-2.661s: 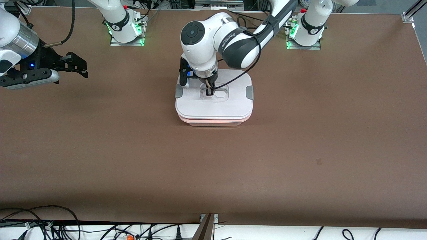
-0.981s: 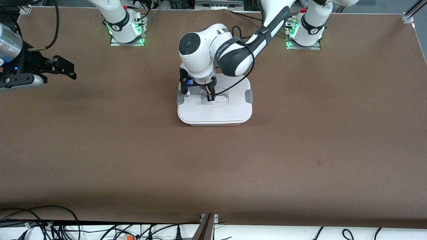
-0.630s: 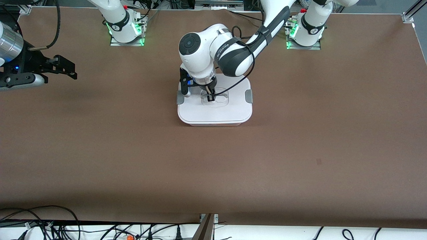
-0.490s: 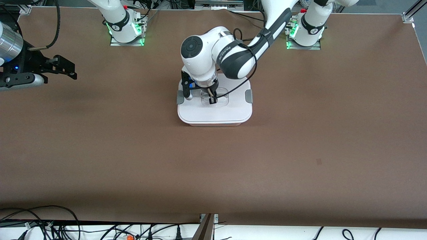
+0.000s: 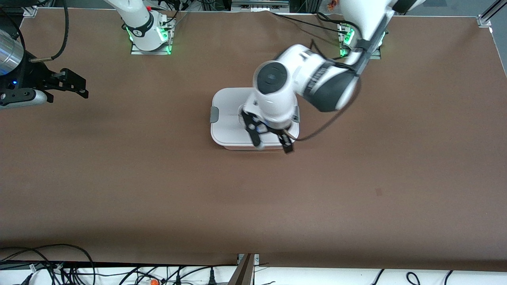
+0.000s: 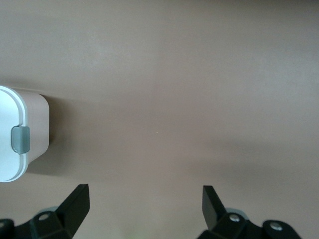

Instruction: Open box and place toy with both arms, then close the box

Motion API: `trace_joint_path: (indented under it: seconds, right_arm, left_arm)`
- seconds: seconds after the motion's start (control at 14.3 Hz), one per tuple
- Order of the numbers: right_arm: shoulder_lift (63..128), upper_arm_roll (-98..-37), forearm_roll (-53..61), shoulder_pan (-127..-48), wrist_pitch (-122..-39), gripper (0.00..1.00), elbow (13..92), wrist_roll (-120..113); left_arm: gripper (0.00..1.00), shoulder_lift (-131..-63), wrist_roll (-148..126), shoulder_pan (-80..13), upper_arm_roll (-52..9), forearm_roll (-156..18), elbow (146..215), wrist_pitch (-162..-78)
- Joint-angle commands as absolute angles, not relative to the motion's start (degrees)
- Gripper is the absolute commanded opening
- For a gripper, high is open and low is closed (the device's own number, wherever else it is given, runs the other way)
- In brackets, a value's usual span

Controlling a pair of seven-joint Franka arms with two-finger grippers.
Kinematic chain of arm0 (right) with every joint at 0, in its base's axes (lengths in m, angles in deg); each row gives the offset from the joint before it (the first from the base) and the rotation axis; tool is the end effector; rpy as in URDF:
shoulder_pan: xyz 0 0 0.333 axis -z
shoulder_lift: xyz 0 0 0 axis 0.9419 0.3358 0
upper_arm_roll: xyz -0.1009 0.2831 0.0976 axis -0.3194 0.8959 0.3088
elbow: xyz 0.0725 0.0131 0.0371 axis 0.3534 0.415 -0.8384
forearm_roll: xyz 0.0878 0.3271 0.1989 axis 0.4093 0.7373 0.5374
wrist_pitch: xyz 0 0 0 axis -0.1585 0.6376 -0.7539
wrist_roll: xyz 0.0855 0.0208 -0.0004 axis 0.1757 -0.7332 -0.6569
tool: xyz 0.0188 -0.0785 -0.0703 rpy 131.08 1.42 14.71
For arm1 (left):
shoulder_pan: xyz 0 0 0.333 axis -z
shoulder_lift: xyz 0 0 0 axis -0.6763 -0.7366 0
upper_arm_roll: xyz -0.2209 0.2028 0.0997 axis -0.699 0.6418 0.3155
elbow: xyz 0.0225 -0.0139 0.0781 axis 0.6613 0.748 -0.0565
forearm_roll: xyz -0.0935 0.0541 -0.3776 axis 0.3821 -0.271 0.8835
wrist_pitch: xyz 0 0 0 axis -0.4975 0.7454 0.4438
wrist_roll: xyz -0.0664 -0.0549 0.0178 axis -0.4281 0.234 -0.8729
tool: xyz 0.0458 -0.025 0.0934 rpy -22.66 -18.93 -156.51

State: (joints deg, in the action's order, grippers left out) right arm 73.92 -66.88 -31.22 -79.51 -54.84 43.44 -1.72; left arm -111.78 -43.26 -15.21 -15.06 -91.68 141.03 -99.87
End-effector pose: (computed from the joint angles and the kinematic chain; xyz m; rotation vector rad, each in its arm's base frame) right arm 0.5618 0.0438 0.6106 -3.1106 -0.1996 0.0457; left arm 0.6163 -0.4095 0.4256 -2.5655 1.6208 0.0752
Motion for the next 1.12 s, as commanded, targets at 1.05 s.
trace_joint_path:
  seconds: [1.05]
  right_arm:
    - [74.2, -66.8, -31.8, -79.3, -54.8, 1.0, 42.6, -1.8]
  left_arm:
    - [1.0, -100.9, -30.6, -49.1, -14.0, -84.7, 137.4, -86.8]
